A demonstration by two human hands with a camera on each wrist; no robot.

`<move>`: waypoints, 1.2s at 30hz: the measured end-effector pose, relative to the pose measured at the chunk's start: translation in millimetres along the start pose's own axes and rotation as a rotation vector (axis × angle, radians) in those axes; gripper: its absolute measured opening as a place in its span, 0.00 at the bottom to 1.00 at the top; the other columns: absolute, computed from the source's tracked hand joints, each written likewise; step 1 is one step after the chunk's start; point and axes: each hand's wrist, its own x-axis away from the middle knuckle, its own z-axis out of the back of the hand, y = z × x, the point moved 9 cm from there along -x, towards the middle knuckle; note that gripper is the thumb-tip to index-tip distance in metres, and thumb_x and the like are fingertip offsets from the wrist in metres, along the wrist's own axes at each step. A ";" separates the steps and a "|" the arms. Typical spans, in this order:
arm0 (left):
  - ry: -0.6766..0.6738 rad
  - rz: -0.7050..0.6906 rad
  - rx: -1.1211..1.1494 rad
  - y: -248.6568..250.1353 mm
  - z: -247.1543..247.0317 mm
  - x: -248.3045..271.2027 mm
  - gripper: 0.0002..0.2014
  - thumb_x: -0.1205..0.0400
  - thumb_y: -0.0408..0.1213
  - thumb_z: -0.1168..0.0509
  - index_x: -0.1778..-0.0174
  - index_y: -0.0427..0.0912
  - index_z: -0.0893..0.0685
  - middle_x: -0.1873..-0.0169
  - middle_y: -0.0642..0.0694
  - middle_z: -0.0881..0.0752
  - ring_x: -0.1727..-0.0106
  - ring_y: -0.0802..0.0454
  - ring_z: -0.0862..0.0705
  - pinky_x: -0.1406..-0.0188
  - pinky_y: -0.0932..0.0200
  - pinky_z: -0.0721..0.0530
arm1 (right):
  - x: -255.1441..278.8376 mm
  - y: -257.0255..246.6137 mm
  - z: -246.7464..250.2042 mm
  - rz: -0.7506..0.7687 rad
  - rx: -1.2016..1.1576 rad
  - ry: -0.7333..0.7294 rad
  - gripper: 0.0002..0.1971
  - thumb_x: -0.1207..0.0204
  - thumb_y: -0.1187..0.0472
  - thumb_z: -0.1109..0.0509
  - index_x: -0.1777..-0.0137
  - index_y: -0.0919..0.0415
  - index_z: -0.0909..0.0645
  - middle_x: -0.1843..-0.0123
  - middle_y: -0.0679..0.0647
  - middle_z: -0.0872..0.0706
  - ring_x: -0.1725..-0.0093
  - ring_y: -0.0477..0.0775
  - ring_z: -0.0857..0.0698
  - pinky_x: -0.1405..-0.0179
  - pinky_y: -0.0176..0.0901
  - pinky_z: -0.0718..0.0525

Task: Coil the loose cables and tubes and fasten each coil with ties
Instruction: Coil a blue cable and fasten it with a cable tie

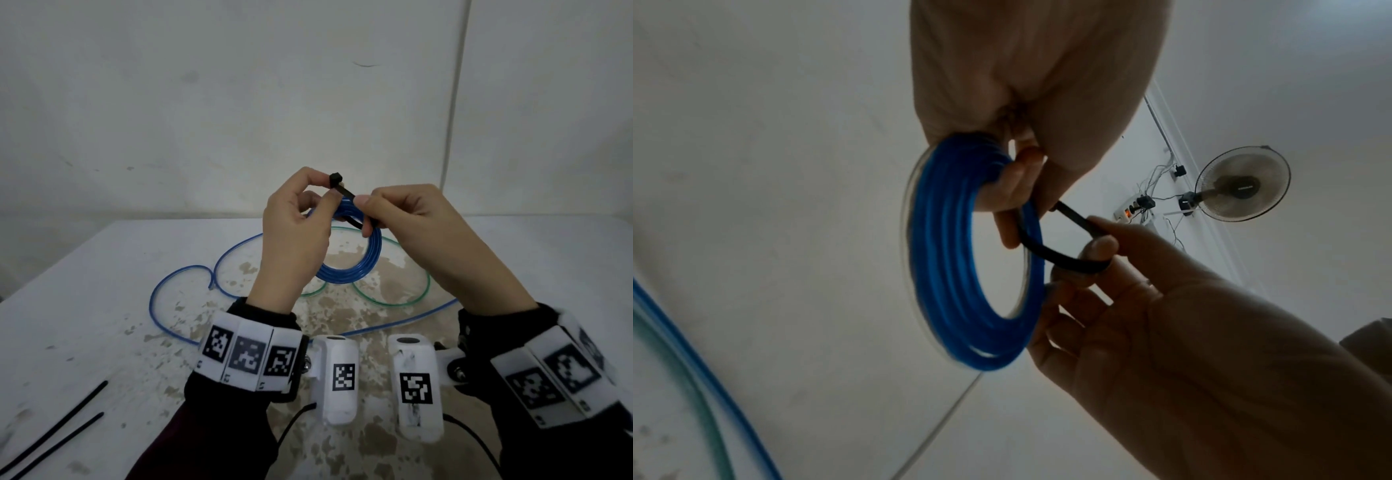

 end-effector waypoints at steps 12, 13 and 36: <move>-0.006 -0.052 -0.059 8.0 -2.8 2.9 0.08 0.18 0.33 0.36 0.62 0.47 0.22 0.77 0.46 0.20 0.81 0.53 0.31 0.71 0.50 0.31 | 0.2 4.4 4.1 -0.036 -0.052 -0.004 0.21 0.17 0.58 0.36 0.72 0.64 0.19 0.62 0.69 0.15 0.55 0.62 0.16 0.39 0.54 0.21; -0.004 -0.045 -0.059 6.8 -2.4 2.8 0.08 0.18 0.33 0.36 0.62 0.47 0.22 0.79 0.49 0.20 0.80 0.53 0.31 0.71 0.50 0.31 | 0.2 4.7 3.9 -0.039 -0.056 -0.003 0.21 0.17 0.58 0.36 0.72 0.65 0.19 0.61 0.69 0.15 0.55 0.62 0.16 0.39 0.54 0.21; -0.025 0.007 -0.036 0.9 -10.5 5.4 0.09 0.18 0.33 0.36 0.63 0.47 0.23 0.72 0.27 0.21 0.79 0.48 0.36 0.74 0.54 0.35 | 0.4 6.9 7.6 -0.071 -0.082 0.007 0.22 0.18 0.60 0.37 0.75 0.63 0.21 0.69 0.55 0.17 0.59 0.50 0.17 0.39 0.45 0.21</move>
